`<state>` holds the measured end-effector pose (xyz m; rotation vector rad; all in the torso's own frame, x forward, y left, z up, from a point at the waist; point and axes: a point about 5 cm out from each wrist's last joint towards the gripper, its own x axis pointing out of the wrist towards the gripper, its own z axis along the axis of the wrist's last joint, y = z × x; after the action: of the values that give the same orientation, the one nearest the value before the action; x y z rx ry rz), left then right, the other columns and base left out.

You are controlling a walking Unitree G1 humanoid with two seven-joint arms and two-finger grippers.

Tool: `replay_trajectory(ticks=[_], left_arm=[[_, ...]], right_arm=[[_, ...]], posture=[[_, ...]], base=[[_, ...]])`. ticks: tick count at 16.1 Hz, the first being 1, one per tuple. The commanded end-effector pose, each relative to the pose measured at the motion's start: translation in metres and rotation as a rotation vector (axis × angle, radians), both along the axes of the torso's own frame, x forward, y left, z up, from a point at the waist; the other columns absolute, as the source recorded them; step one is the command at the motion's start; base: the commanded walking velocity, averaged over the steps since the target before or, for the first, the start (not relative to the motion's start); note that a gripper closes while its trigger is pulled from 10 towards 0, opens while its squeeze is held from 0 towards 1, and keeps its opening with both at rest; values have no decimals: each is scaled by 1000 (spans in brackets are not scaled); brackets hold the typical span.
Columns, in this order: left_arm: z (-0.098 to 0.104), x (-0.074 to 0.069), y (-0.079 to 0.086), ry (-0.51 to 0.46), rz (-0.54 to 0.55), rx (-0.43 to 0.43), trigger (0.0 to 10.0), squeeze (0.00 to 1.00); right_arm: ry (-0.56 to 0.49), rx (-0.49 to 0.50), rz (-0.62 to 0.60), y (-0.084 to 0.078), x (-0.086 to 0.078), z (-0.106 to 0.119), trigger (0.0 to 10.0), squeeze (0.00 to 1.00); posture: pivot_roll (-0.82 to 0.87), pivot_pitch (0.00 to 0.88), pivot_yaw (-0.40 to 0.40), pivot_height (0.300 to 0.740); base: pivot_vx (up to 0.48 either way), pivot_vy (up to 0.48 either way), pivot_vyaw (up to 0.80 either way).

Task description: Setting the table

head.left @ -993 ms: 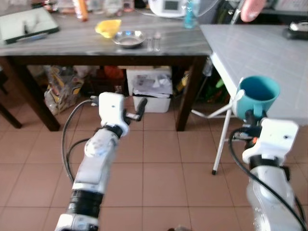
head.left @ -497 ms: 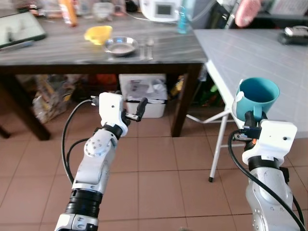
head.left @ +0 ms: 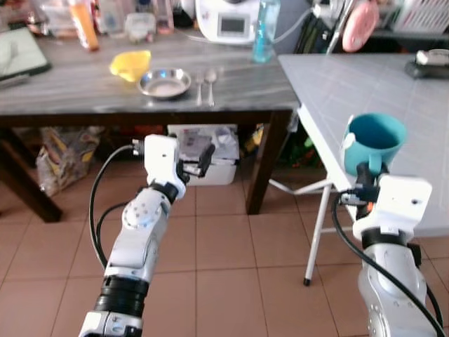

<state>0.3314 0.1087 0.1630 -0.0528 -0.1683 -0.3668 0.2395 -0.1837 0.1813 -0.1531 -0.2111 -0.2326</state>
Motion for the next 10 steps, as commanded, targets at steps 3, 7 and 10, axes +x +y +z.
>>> replay_trajectory(ticks=[3, 7, 10], left_arm=[[2, 1, -9, -6, -32, 6, 10000, 0], [2, 0, -10, -8, -34, 3, 10000, 0], [1, 0, -10, -7, -28, 2, 10000, 0]], right_arm=[[-18, -17, -24, -6, -3, 4, 10000, 0], [-16, -22, -23, -7, -3, 4, 10000, 0], [-12, -23, -22, -7, -3, 3, 10000, 0]], posture=[[69, 116, -40, 740], [66, 117, -45, 740], [66, 117, -45, 740]], base=[[404, 0, 444], [402, 0, 467], [405, 0, 640]])
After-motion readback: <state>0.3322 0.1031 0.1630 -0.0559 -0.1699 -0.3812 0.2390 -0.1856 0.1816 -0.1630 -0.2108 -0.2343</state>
